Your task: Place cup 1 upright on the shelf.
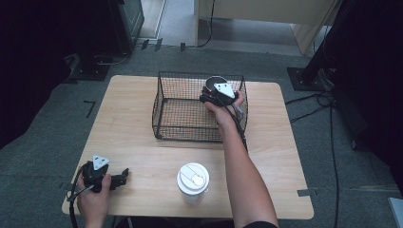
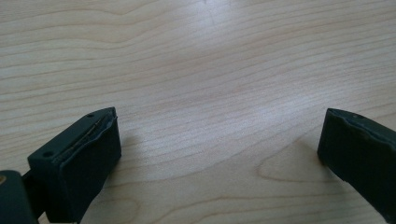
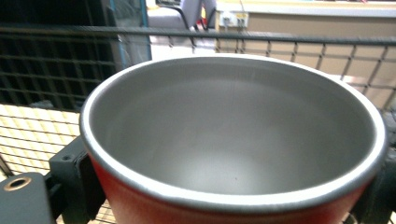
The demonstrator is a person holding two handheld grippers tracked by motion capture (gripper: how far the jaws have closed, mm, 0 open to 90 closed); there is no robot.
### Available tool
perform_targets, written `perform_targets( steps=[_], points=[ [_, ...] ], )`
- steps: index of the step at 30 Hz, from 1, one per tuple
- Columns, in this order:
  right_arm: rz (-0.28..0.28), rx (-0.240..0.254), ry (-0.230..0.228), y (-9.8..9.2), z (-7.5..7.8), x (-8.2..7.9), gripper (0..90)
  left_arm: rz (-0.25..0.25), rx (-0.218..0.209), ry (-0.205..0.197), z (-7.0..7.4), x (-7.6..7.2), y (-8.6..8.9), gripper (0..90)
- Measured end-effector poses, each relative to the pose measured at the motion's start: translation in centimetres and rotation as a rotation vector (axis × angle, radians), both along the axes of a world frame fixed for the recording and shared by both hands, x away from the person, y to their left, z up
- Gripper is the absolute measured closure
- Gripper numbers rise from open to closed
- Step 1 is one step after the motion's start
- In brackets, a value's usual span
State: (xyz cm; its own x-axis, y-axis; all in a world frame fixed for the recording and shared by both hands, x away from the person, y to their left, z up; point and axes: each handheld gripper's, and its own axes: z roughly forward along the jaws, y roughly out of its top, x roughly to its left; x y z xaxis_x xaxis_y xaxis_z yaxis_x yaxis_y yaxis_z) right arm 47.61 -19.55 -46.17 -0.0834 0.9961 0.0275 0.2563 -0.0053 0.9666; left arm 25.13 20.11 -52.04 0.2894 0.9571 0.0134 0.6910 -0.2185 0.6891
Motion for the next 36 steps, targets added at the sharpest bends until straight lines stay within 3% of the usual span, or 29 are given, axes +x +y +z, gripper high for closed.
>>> perform_targets(
  steps=[3, 9, 17, 27, 31, 36],
  points=[
    [-0.007, 0.017, 0.015, -0.1, -0.2, 0.1, 7.3, -0.001, 0.001, 0.001, 0.0, 0.0, 0.0, 0.0],
    [-0.005, -0.033, 0.078, -0.3, -0.4, 0.2, 7.3, 0.0, -0.001, 0.001, 0.0, 0.0, 0.0, 0.0],
    [-0.042, 0.013, 0.094, -0.6, -0.4, 0.3, 7.3, 0.0, 0.0, 0.001, 0.0, 0.0, 0.0, 0.0],
    [-0.013, 0.027, 0.163, -0.5, 0.2, 0.0, 6.9, 0.0, 0.0, 0.001, 0.0, 0.0, 0.0, 0.0],
    [0.011, 0.039, 0.169, -0.4, 0.5, -0.2, 0.0, 0.0, -0.001, 0.001, 0.0, 0.0, 0.0, 0.0],
    [0.029, 0.019, 0.149, -0.1, 0.9, -0.3, 0.0, 0.0, -0.001, 0.0, 0.0, 0.0, 0.0, 0.0]
  ],
)
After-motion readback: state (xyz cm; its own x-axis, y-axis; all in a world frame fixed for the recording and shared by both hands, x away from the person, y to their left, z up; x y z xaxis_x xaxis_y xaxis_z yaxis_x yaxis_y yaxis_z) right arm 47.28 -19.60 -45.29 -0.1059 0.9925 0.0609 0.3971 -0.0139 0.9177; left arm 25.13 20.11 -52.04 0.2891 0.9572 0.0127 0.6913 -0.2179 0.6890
